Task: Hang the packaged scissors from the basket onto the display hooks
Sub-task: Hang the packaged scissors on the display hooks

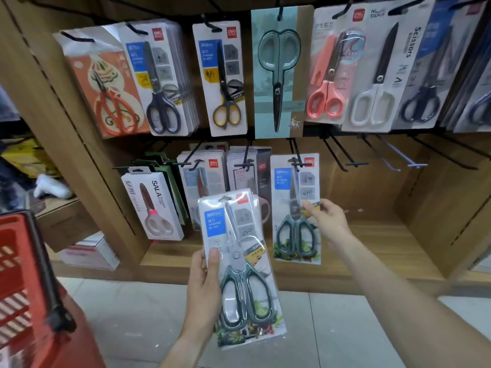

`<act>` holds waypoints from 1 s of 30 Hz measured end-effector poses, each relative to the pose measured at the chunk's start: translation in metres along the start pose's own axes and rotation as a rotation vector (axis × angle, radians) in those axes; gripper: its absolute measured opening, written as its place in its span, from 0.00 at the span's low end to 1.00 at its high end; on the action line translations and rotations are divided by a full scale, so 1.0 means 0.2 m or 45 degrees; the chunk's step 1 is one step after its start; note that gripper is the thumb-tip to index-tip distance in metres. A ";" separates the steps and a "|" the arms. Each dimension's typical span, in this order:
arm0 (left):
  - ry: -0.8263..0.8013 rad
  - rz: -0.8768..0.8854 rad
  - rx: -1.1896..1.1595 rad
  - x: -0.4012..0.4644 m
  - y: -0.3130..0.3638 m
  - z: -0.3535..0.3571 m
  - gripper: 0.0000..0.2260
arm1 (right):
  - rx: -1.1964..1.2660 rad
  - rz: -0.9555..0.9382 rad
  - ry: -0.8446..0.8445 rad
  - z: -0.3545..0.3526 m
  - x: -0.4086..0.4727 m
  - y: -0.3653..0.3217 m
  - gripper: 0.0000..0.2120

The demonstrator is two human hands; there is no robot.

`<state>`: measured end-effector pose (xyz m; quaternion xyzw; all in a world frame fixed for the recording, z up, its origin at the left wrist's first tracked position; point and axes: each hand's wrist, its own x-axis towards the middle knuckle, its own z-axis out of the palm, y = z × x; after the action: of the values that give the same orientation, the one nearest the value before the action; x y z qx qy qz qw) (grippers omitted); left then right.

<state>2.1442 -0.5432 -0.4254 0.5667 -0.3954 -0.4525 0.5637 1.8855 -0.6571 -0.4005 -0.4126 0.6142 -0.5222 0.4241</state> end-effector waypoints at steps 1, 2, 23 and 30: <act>-0.012 0.009 -0.004 0.00 0.01 0.01 0.08 | -0.007 0.023 -0.004 0.01 0.04 0.00 0.12; -0.026 0.024 -0.012 0.01 0.02 0.03 0.08 | -0.011 0.045 -0.010 0.02 0.08 0.01 0.12; -0.201 0.022 -0.050 0.02 -0.02 0.16 0.12 | 0.224 0.065 -0.042 0.23 -0.54 0.18 0.24; -0.184 -0.100 -0.142 0.01 -0.04 0.14 0.08 | 0.438 0.149 -0.172 0.11 -0.54 0.22 0.27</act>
<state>2.1175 -0.5535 -0.4321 0.5154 -0.3867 -0.5352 0.5462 1.9358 -0.5558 -0.4362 -0.3318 0.5090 -0.5649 0.5583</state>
